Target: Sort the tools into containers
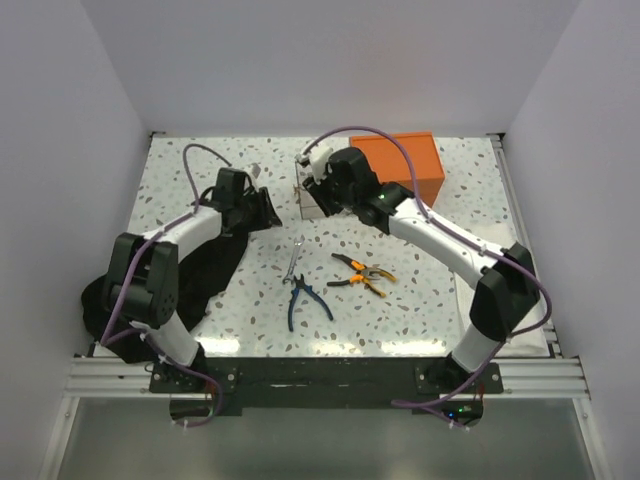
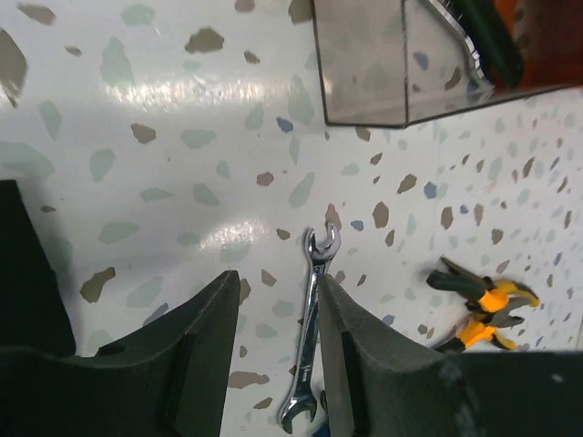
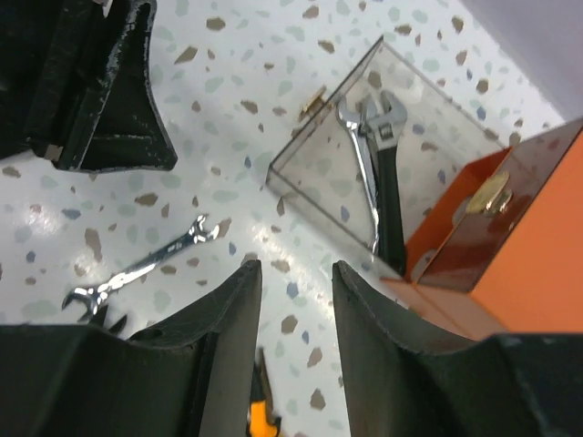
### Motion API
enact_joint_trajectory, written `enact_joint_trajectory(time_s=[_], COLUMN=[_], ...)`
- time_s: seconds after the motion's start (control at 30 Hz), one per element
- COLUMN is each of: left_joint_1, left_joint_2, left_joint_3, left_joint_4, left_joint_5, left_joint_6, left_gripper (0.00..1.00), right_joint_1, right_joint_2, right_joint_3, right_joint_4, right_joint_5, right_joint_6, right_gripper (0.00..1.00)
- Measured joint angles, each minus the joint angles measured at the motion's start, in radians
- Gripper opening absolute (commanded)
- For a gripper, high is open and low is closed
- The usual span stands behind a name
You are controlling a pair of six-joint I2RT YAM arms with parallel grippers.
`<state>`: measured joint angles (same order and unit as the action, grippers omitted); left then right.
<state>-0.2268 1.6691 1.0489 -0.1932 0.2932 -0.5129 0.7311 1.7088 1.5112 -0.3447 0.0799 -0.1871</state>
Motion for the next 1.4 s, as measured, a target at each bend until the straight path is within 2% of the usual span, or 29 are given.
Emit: enact_joint_trajectory(time_s=[0.23, 0.5, 0.77, 1.4], left_joint_1=[-0.076, -0.143, -0.225, -0.234], left_joint_2=[0.151, 0.257, 0.284, 0.269], left_joint_3=[0.046, 0.158, 0.205, 0.206], left_joint_4=[-0.068, -0.068, -0.092, -0.143], left_joint_5=[-0.051, -0.067, -0.176, -0.288], left_joint_6=[-0.025, -0.061, -0.071, -0.068], left_gripper=[0.39, 0.36, 0.3, 0.27], right_joint_1=[-0.02, -0.022, -0.053, -0.097], right_joint_2=[-0.121, -0.205, -0.259, -0.259], right_joint_3=[-0.243, -0.345, -0.362, -0.369], right_joint_4=[-0.011, -0.031, -0.029, -0.029], right_joint_5=[-0.02, -0.021, -0.024, -0.048], right_joint_6=[0.059, 0.064, 0.078, 0.116], right_gripper=[0.47, 0.48, 0.48, 0.49])
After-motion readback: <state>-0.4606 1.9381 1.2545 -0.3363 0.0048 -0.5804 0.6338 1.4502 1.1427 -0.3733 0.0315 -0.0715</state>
